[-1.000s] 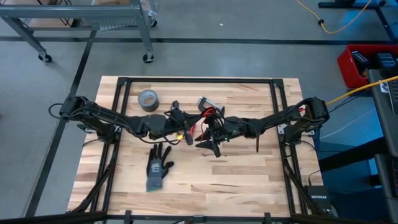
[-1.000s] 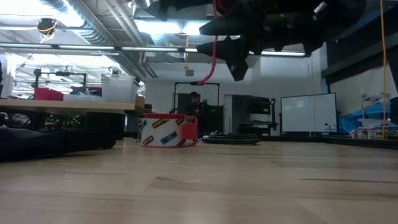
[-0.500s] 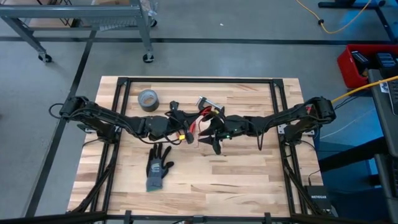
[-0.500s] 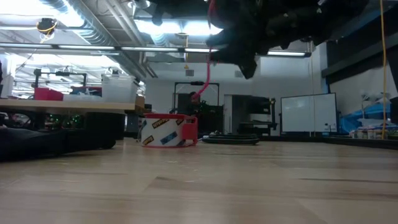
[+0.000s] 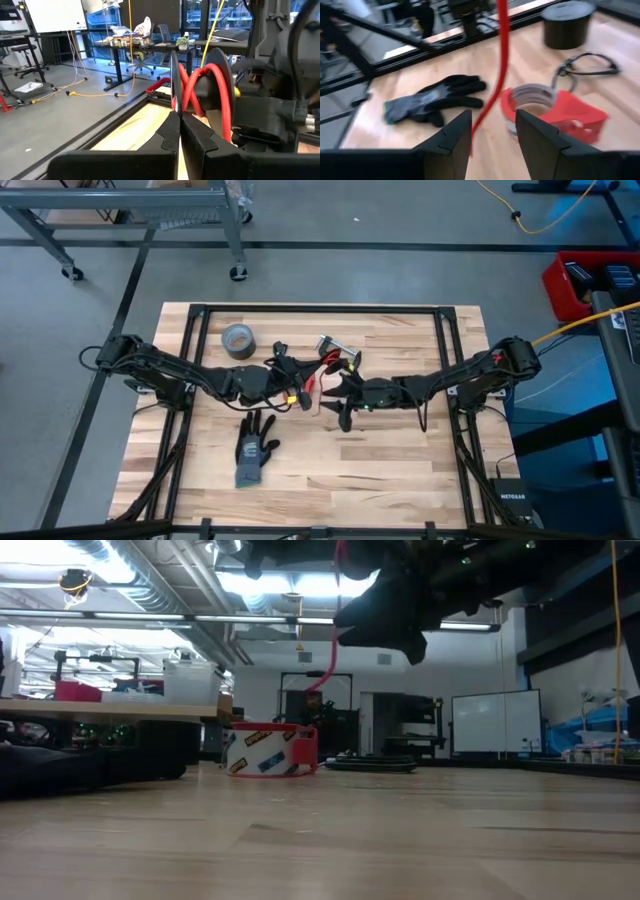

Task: Coil cords
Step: Coil the red wire onto the spool

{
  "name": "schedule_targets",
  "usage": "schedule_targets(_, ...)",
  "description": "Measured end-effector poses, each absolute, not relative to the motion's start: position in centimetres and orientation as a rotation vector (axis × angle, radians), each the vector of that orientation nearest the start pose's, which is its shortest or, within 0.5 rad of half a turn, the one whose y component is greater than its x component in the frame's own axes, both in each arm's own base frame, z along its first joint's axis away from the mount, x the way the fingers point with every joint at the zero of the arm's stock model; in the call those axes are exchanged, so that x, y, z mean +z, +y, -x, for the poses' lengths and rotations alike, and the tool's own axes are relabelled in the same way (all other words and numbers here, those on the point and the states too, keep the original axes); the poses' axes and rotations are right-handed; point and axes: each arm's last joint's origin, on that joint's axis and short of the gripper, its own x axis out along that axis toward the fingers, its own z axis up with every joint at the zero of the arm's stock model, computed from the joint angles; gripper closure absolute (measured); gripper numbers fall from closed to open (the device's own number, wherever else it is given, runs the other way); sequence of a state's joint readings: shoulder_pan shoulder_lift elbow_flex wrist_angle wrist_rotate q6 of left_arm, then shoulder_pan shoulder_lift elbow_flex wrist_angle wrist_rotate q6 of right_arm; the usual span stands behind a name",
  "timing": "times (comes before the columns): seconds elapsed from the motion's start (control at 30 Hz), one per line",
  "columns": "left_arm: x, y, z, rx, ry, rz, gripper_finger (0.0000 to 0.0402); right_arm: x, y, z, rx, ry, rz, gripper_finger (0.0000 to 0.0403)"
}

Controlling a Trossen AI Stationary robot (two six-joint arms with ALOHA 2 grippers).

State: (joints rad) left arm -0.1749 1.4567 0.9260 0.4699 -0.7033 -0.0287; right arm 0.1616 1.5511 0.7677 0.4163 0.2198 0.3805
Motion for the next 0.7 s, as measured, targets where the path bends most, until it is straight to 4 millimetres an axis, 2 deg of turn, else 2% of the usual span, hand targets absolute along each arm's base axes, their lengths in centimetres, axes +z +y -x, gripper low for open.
schedule_targets(0.23,29.11,-3.75,-31.98,0.529,0.020,0.008,0.0401,20.14,4.98,-31.57,-0.202,0.336,-0.280,0.0247)
schedule_targets(0.7,29.53,-3.75,-31.96,0.528,-0.017,0.024,0.0401,20.31,5.39,-31.58,-0.175,0.321,-0.294,0.0247)
